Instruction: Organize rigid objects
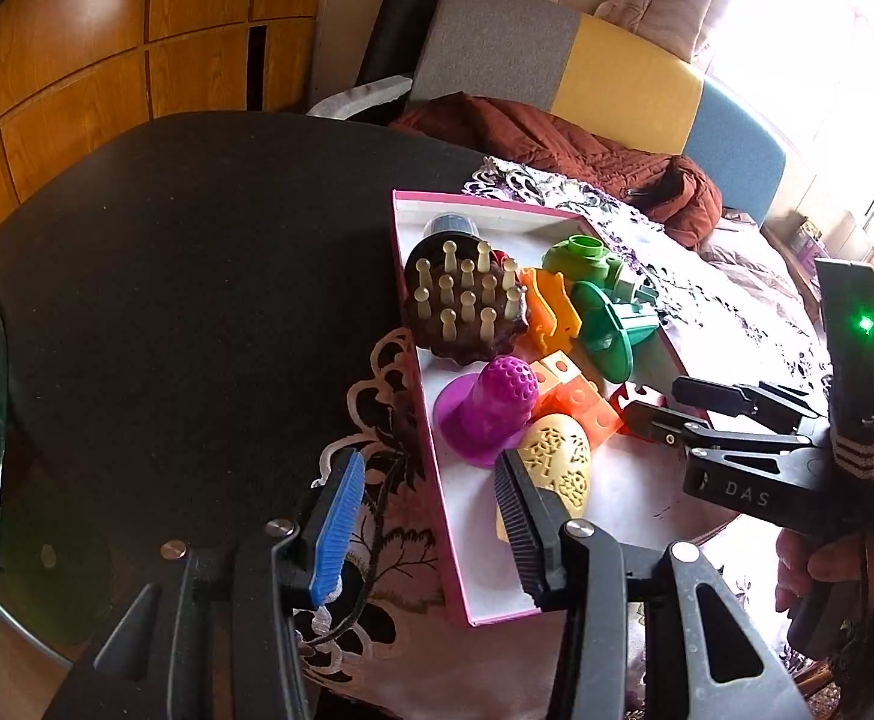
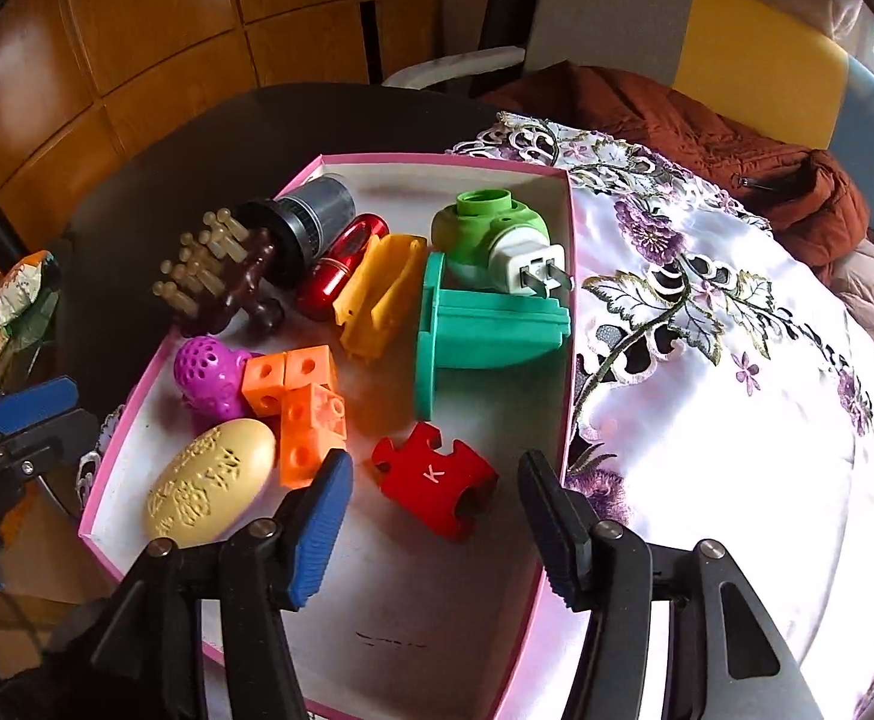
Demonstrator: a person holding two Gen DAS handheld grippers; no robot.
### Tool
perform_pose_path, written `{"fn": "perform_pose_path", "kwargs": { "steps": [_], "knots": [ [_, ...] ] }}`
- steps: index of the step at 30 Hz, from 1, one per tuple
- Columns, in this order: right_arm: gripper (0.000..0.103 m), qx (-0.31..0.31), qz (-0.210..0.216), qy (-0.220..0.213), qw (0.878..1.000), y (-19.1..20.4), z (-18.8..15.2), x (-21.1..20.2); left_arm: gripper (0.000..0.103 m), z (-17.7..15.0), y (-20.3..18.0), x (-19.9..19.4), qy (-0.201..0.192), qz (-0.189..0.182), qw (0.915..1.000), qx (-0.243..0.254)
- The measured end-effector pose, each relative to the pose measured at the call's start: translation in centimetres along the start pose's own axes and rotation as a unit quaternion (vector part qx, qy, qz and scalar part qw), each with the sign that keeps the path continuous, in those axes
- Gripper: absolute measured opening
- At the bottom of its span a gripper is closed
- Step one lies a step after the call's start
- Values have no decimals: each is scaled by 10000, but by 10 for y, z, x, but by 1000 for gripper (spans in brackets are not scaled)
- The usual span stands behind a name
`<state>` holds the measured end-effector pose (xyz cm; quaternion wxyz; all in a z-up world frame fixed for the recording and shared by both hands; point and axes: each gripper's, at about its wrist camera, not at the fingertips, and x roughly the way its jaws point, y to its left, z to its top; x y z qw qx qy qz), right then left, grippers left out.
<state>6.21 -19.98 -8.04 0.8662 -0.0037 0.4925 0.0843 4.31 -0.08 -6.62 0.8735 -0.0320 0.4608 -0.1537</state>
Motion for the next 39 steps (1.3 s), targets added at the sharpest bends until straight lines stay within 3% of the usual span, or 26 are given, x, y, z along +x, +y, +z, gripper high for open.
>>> {"fn": "perform_pose_path", "kwargs": {
  "steps": [15, 17, 19, 25, 27, 32, 39],
  "knots": [
    [62, 445, 5, -340, 9984, 0, -14, -20, 46, 3, -10, -16, -249, 264, 9992, 145],
    [64, 541, -1, -430, 9976, -1, -16, -26, 47, 4, -11, -18, -276, 318, 9990, 141],
    [72, 621, -66, -532, 9966, -1, -19, -33, 47, 4, -12, -20, -315, 382, 9987, 128],
    [77, 923, -245, -832, 9919, -2, -26, -52, 47, 3, -16, -28, -475, 429, 9979, 115],
    [77, 1015, -382, -947, 9896, -2, -29, -59, 50, 3, -19, -32, -543, 438, 9975, 118],
    [78, 1101, -614, -1167, 9851, 1, -35, -71, 69, 3, -29, -42, -768, 404, 9961, 147],
    [78, 1051, -640, -1216, 9849, 5, -36, -77, 72, 5, -36, -43, -770, 890, 9930, 58]
  ]
}}
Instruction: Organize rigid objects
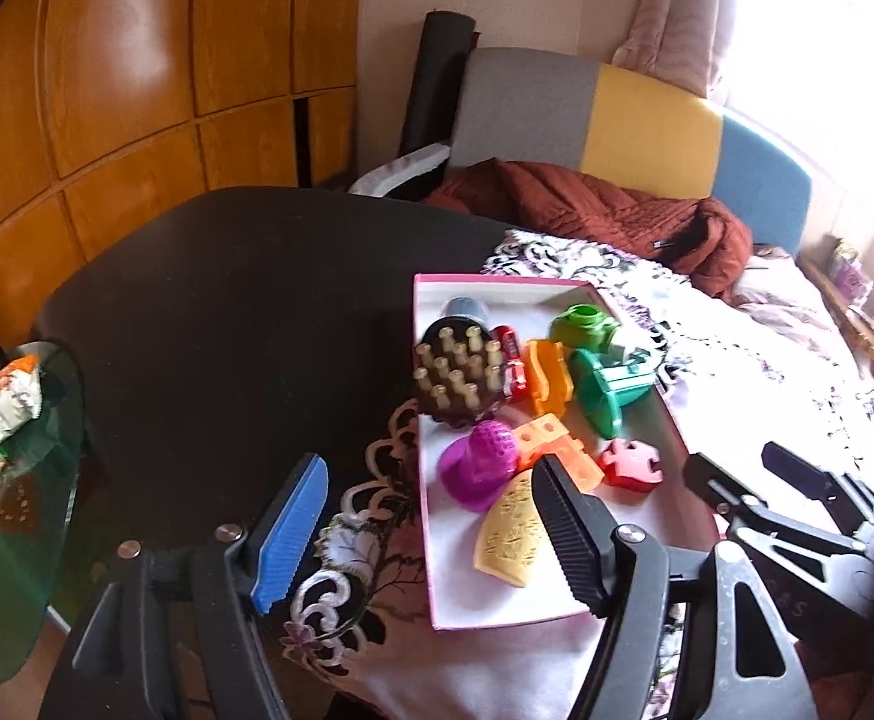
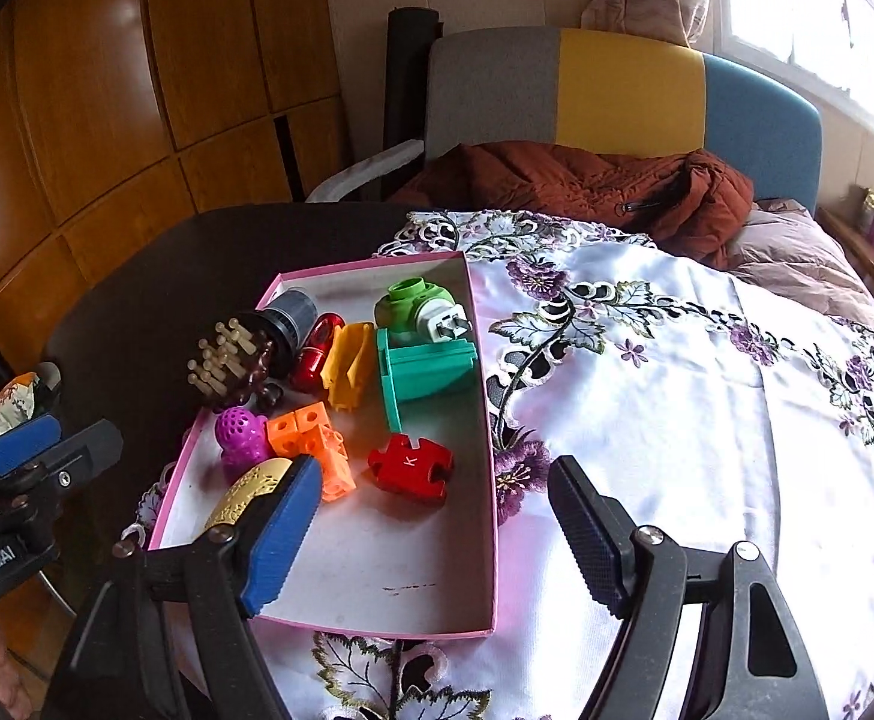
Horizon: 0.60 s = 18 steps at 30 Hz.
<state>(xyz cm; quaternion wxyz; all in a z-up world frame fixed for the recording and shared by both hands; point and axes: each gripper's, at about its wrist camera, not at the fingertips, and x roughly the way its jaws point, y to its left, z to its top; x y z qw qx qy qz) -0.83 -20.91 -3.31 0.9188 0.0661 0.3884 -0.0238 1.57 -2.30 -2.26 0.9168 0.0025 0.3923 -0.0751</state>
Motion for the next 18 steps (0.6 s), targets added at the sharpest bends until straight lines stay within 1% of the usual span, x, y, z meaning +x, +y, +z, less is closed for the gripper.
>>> {"fn": "perform_pose_path", "kwargs": {
  "steps": [4, 7, 10, 13, 15, 16, 17, 18],
  "knots": [
    [78, -14, -2, -1, 10000, 2, -1, -2, 72, -3, 3, -2, -76, 129, 9999, -37],
    [78, -38, -8, -19, 10000, 4, -2, -3, 71, -4, 6, -4, -87, 85, 9999, -59],
    [78, -76, -18, -37, 10000, 6, -2, -5, 69, -5, 5, -7, -150, 116, 9998, -13],
    [78, -106, -21, -47, 9999, 8, -2, -6, 69, -5, 6, -7, -119, 39, 9999, -44],
    [79, -128, -22, -49, 9999, 9, -3, -7, 68, -5, 7, -6, -119, 58, 9999, -53],
    [79, -140, -27, -49, 9999, 9, -3, -6, 65, -5, 8, -7, -145, 53, 9999, -63],
    [79, -150, -31, -40, 9999, 10, -3, -6, 59, -5, 8, -7, -183, 56, 9998, -46],
    [79, -159, -27, -30, 9999, 11, -3, -5, 58, -5, 8, -7, -204, 67, 9998, -24]
  ]
}}
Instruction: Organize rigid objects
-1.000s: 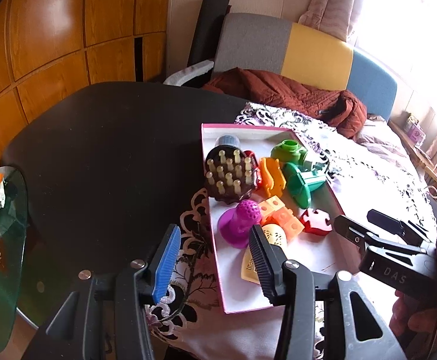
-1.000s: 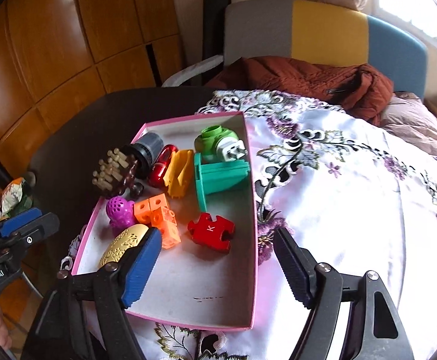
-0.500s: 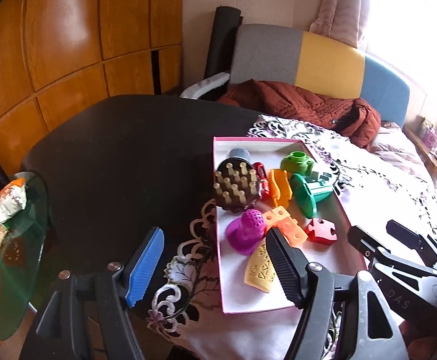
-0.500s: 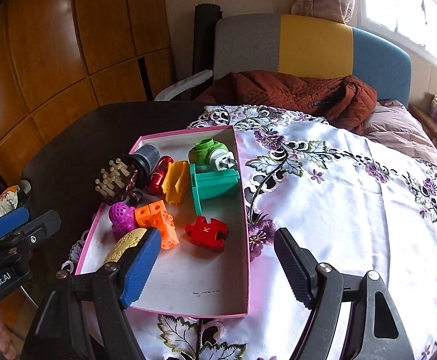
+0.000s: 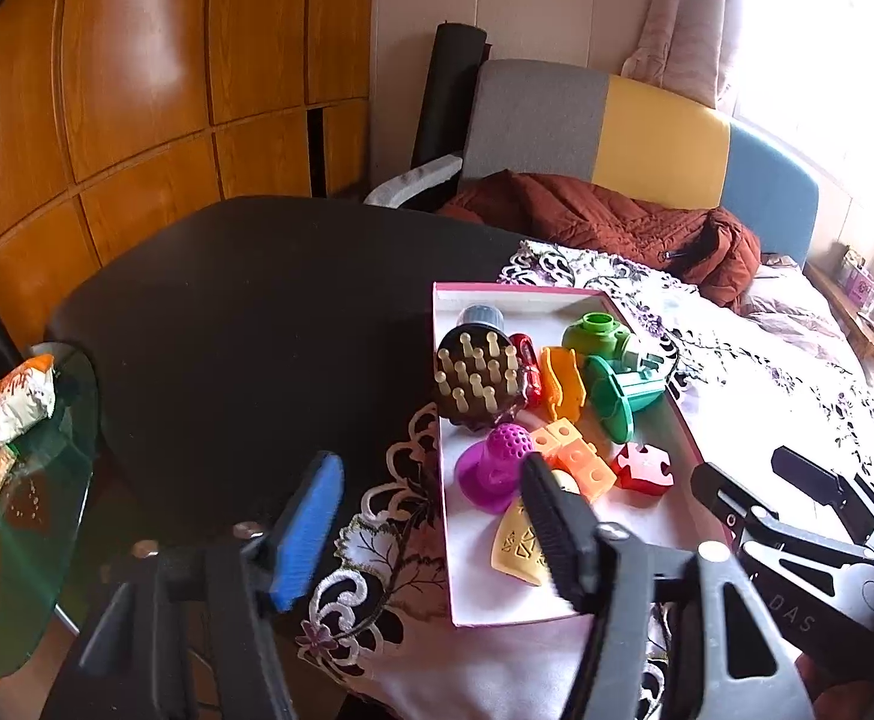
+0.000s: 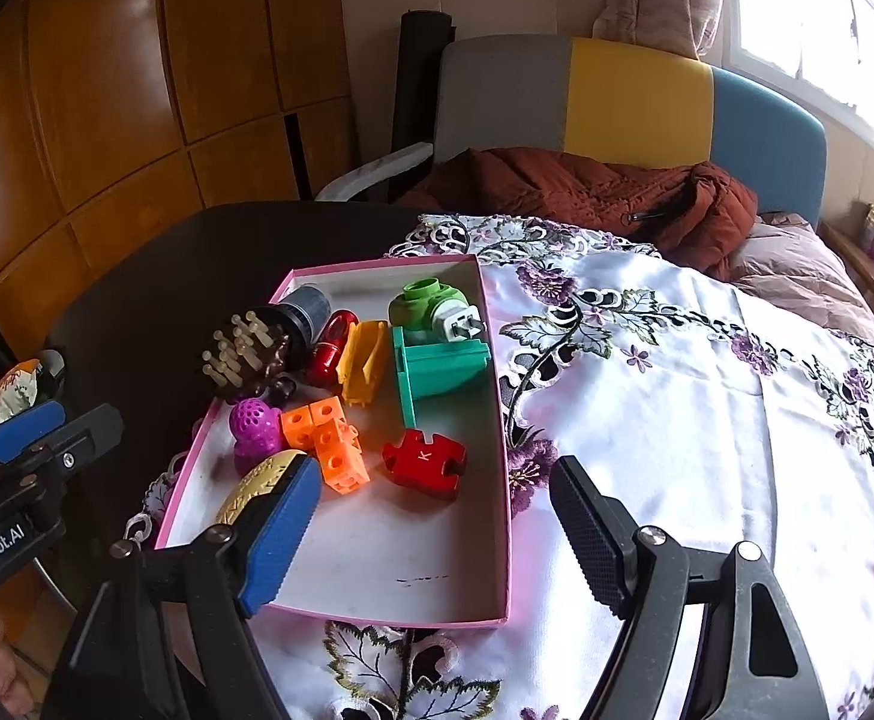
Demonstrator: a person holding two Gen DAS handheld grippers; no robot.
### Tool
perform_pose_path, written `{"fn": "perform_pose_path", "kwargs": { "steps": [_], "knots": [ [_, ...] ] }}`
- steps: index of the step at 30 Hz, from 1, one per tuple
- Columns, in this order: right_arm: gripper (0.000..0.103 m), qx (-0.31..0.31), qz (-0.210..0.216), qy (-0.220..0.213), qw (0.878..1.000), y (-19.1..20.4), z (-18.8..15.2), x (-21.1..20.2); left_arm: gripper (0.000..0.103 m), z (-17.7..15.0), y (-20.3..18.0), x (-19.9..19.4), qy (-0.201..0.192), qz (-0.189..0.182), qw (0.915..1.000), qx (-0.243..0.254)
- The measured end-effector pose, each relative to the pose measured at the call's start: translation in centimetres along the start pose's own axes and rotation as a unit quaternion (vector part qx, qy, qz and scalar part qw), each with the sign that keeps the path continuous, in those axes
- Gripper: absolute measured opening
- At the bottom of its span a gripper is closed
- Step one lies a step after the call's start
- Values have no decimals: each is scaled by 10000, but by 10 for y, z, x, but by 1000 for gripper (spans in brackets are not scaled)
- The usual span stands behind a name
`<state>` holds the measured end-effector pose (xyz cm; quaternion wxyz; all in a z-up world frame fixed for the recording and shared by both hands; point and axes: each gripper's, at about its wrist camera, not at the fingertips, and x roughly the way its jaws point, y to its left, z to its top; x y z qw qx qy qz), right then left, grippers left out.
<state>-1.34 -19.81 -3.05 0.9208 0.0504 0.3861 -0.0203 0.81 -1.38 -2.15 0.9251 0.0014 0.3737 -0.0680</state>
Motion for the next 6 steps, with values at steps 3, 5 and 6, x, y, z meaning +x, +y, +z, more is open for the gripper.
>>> {"fn": "perform_pose_path", "kwargs": {
  "steps": [3, 5, 6],
  "knots": [
    [79, -33, 5, -10, 10000, 2, -1, 0, 58, 1, 2, 0, -3, -30, 10000, -41],
    [79, -33, -1, -30, 10000, 1, 0, -1, 58, 1, 2, 0, -36, -22, 10000, -38],
    [79, -24, -11, -47, 10000, -1, 1, -2, 58, 1, 3, 0, -15, -57, 10000, -56]
  ]
}}
